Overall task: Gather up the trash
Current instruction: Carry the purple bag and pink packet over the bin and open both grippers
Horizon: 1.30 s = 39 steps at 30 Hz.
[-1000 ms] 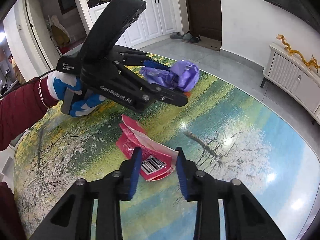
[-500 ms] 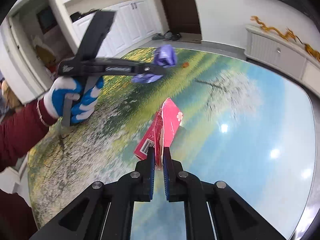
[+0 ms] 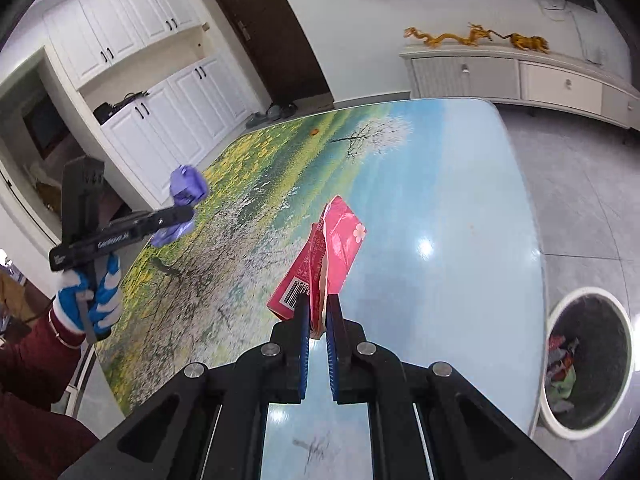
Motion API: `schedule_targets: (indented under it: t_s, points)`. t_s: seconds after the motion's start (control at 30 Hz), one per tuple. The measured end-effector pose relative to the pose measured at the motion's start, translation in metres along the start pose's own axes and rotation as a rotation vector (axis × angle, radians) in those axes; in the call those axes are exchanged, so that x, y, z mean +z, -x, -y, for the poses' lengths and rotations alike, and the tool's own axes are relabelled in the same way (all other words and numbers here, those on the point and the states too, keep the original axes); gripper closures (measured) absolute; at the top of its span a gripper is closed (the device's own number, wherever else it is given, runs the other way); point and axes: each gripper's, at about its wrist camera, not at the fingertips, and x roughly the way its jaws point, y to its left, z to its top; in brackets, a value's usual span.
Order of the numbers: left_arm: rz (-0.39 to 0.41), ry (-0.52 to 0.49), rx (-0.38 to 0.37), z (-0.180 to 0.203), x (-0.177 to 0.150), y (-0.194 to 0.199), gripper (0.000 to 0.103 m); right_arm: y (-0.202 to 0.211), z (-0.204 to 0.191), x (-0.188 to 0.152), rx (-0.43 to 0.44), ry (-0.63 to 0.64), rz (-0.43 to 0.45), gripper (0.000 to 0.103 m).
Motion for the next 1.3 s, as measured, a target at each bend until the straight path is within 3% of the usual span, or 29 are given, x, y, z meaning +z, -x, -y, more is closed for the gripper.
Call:
schedule_targets:
  t_s: [0.3,0.7,1.0,1.13,1.3]
  points:
    - [0.013,-0.058,0.005,0.047,-0.04,0.047,0.085,0.061,0.0,-0.021,-0.025,-0.045,0.119,0.095]
    - [0.006,-0.192,-0.092,0.15,-0.016,0.044,0.085,0.137,0.053,-0.057,-0.111,-0.146,0.294,0.095]
    - [-0.069,-0.35,-0.168,0.257,0.012,-0.01,0.085,0.178,0.128,-0.105,-0.243,-0.328,0.359,0.095]
    - [-0.144,-0.387,-0.217,0.311,0.027,-0.058,0.085,0.179,0.167,-0.12,-0.288,-0.43,0.346,0.095]
    - [-0.225,-0.422,-0.22,0.372,0.041,-0.13,0.083,0.171,0.213,-0.119,-0.329,-0.509,0.318,0.095]
